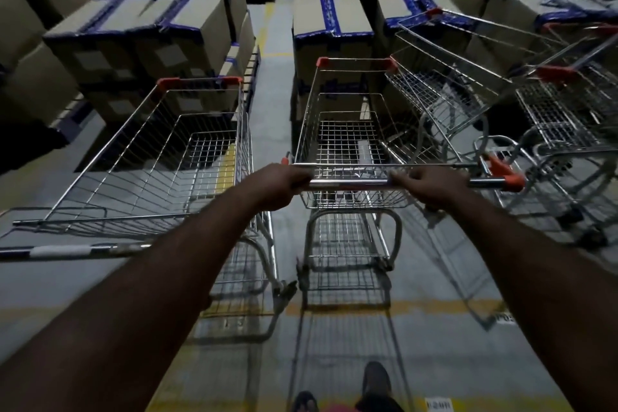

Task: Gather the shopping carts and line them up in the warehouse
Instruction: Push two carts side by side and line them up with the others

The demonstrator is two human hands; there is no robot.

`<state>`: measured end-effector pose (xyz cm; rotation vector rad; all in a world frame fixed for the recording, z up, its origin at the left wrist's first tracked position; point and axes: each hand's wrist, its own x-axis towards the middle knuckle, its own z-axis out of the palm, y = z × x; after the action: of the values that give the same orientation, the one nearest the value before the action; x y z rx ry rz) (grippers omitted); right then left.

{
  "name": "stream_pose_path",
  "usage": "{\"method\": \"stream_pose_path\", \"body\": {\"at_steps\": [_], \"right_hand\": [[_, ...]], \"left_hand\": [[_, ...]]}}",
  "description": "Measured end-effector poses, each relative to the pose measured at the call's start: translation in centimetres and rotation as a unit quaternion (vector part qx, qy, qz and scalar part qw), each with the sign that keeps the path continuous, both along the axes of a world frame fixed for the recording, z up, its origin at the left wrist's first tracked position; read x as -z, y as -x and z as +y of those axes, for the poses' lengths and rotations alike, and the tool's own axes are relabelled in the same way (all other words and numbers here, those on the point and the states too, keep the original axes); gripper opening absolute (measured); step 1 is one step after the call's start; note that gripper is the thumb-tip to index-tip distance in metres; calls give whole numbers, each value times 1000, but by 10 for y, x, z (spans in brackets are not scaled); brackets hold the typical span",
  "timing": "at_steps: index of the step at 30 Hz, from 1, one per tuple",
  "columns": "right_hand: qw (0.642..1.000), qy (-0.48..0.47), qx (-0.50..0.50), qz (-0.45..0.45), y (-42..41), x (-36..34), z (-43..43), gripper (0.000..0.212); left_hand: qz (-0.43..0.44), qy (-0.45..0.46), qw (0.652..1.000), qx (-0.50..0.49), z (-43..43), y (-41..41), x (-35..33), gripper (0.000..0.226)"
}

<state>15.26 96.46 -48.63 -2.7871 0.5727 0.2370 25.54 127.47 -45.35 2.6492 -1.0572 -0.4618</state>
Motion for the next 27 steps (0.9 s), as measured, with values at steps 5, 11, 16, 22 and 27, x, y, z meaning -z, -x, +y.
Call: {"method": "stream_pose_path", "body": {"at_steps": [5, 11, 16, 22, 27], "right_hand": [[1000, 17, -10, 10, 4, -8, 18, 91], [993, 61, -82, 54, 0, -6, 11, 84], [988, 48, -145, 23, -27, -6, 39, 57], [986, 74, -147, 14, -29, 2, 41, 62], [980, 123, -159, -5, -18, -1, 40, 72]], "left_hand": [[-17, -61, 998, -1, -7, -5, -5, 30], [-31, -54, 998, -12, -11, -2, 6, 27], [-26, -66, 997, 0, -24, -14, -1, 28], [-4, -45, 999, -10, -23, -15, 0, 33], [-81, -19, 996, 16, 14, 0, 12, 62]]}}
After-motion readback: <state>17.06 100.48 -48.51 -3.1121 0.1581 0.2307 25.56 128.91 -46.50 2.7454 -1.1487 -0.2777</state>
